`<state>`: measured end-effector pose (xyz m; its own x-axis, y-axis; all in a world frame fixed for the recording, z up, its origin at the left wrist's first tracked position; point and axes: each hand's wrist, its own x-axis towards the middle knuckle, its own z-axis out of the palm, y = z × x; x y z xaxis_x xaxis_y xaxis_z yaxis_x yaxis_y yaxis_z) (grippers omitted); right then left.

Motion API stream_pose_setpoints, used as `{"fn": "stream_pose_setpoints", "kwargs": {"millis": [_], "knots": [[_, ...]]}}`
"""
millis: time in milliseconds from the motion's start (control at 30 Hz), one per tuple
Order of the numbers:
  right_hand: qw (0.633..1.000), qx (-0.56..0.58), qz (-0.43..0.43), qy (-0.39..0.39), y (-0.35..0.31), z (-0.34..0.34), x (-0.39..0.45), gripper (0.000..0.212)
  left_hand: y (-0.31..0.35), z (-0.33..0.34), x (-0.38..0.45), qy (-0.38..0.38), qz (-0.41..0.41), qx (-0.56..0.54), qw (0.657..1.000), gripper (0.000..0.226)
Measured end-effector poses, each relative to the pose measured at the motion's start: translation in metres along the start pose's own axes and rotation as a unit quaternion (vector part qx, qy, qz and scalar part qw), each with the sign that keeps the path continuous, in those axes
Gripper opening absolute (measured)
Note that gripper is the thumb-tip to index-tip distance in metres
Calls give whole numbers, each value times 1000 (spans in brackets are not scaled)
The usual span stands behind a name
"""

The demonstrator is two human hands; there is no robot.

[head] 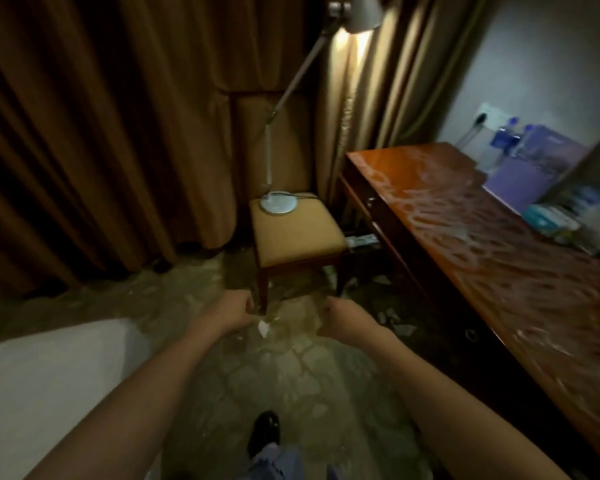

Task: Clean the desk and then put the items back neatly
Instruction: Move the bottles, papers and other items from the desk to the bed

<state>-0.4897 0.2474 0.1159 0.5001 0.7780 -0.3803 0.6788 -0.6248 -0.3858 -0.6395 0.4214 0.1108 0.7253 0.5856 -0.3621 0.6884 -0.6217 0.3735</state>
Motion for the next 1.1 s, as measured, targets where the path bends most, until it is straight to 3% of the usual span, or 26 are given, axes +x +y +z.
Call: {"fn": "stream_pose_setpoints", "kwargs": {"millis": [233, 433, 733, 900, 1100], "knots": [[993, 51, 90, 52, 85, -73, 68, 38, 88, -32, 158, -72, 115, 85, 987, 11], [977, 93, 177, 77, 143, -130, 123, 40, 169, -66, 284, -79, 193, 110, 972, 19], [932, 195, 273, 134, 252, -186, 177, 43, 319, -43, 406, -139, 307, 189, 922, 20], [927, 183, 282, 168, 328, -251, 236, 54, 411, -48, 487, -142, 315, 221, 912, 21], [921, 178, 278, 208, 393, -341, 286, 48, 511, -87, 559, -79, 338, 226, 910, 46]]}}
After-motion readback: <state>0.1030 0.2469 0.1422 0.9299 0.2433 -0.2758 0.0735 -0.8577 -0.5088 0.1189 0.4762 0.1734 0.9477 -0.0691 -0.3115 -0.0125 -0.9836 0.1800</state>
